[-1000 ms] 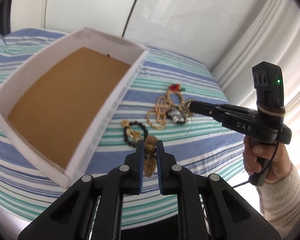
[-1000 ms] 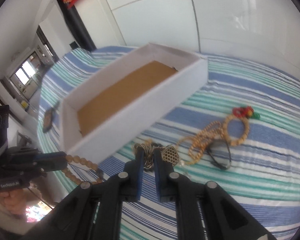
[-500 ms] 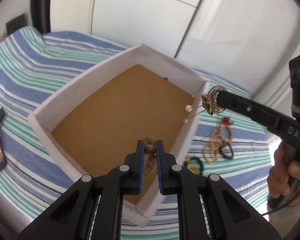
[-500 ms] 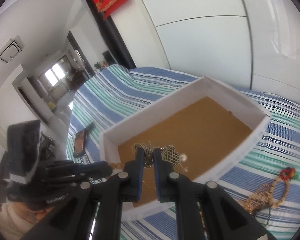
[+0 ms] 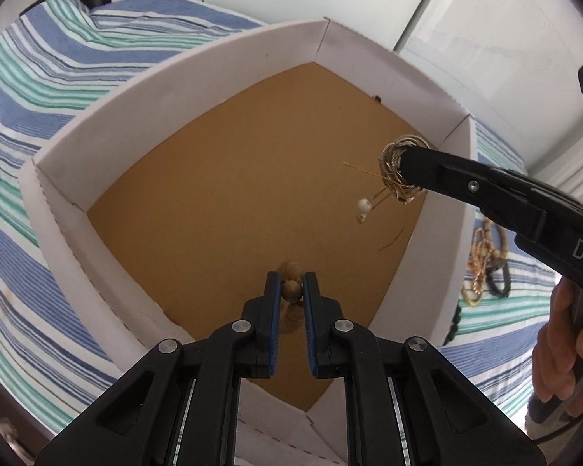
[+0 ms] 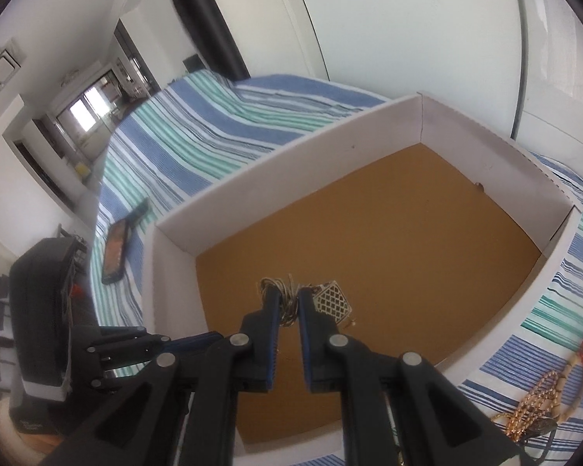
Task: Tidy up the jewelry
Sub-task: 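Carry both items into the white box and open both tools to release, then withdraw both tools from the box back over the jewelry, then grasp the gold hoop earrings off the black bead bracelet with the right tool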
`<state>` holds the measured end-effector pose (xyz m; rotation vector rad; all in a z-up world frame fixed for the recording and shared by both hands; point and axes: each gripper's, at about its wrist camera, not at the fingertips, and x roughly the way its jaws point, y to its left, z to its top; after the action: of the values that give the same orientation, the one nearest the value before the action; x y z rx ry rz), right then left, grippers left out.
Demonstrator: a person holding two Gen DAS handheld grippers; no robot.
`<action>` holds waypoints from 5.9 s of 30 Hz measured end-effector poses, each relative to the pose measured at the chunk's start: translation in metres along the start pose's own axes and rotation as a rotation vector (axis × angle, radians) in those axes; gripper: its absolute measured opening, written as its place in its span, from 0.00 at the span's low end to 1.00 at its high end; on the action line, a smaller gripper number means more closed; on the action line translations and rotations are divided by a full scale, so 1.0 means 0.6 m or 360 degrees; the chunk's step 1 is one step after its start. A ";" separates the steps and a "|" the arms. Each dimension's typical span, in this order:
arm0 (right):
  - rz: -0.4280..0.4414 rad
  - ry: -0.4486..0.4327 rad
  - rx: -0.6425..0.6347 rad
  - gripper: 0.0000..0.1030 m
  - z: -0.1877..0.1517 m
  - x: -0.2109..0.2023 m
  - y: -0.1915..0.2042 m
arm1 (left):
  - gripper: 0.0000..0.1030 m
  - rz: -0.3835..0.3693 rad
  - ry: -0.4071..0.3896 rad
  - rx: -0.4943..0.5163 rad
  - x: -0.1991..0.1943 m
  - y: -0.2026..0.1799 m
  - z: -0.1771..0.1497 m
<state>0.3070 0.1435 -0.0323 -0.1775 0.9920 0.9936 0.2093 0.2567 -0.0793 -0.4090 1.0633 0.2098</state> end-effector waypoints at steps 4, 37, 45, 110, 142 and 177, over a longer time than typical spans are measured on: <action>-0.0072 -0.0017 0.0001 0.20 -0.008 0.008 -0.003 | 0.60 0.0051 0.0001 -0.0018 0.004 0.009 -0.010; -0.0881 -0.0269 0.0280 0.71 -0.368 -0.337 -0.030 | 0.98 -0.0105 -0.0471 0.0418 -0.172 -0.190 -0.237; -0.0964 -0.0256 0.0405 0.75 -0.460 -0.369 -0.041 | 0.99 -0.0099 -0.0436 0.0593 -0.170 -0.247 -0.305; -0.0904 -0.0214 0.0621 0.79 -0.491 -0.345 -0.080 | 0.99 -0.0028 -0.0125 0.0665 -0.078 -0.248 -0.330; -0.0589 -0.0141 0.0384 0.79 -0.391 -0.238 -0.146 | 0.99 -0.0009 0.0034 0.0554 -0.009 -0.244 -0.287; -0.0181 0.0119 0.0039 0.23 -0.260 0.006 -0.171 | 0.99 -0.0011 0.0097 0.0452 0.013 -0.183 -0.304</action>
<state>0.2900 0.0032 -0.1542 -0.2500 1.0502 0.8757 0.1062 0.0802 -0.1381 -0.1640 1.1328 0.0381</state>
